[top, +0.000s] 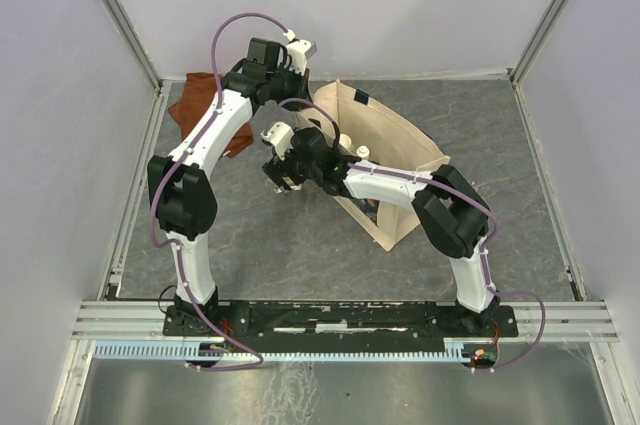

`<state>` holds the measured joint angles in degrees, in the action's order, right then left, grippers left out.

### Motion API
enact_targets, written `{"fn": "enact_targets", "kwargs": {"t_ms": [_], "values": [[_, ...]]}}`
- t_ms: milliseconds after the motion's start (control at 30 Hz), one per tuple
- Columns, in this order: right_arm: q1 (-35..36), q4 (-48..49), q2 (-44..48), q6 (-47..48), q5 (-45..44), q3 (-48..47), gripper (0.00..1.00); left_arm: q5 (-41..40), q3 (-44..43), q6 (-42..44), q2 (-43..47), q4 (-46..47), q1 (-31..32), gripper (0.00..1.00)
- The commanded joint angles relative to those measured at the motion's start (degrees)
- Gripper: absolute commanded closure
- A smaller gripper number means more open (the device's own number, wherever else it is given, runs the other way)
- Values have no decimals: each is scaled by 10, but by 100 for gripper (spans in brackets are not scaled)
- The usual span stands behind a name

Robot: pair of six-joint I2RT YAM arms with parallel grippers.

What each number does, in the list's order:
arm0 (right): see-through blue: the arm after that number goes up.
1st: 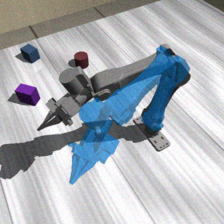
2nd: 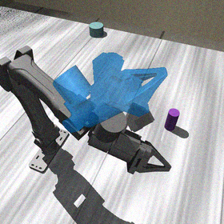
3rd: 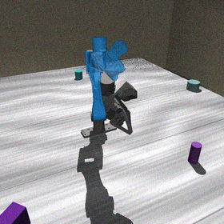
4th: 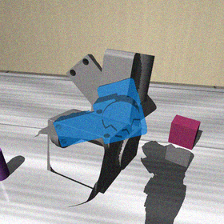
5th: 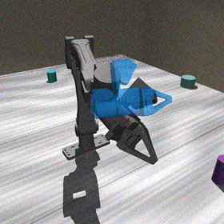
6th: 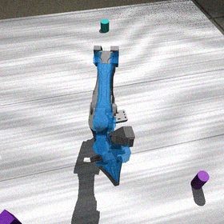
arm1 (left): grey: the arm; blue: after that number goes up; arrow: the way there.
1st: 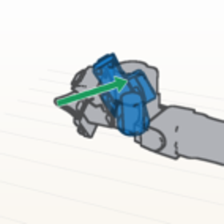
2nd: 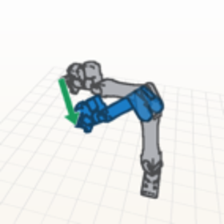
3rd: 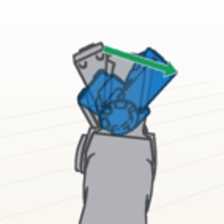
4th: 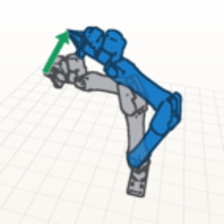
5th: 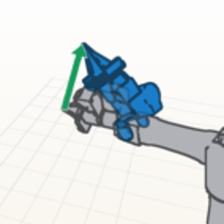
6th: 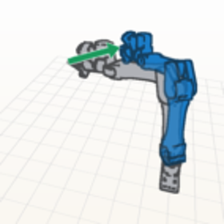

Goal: Place the personal care products into the canvas bag

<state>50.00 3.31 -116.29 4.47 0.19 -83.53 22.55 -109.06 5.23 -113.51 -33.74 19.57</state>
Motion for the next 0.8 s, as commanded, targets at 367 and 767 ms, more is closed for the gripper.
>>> {"fn": "enact_targets", "kwargs": {"t_ms": [367,767], "values": [[-9,44,18,-31,54,18,34,-35,10,14,11,53,-19,97],[16,35,50,-59,27,67,28,-37,16,10,12,53,-19,97]]}}
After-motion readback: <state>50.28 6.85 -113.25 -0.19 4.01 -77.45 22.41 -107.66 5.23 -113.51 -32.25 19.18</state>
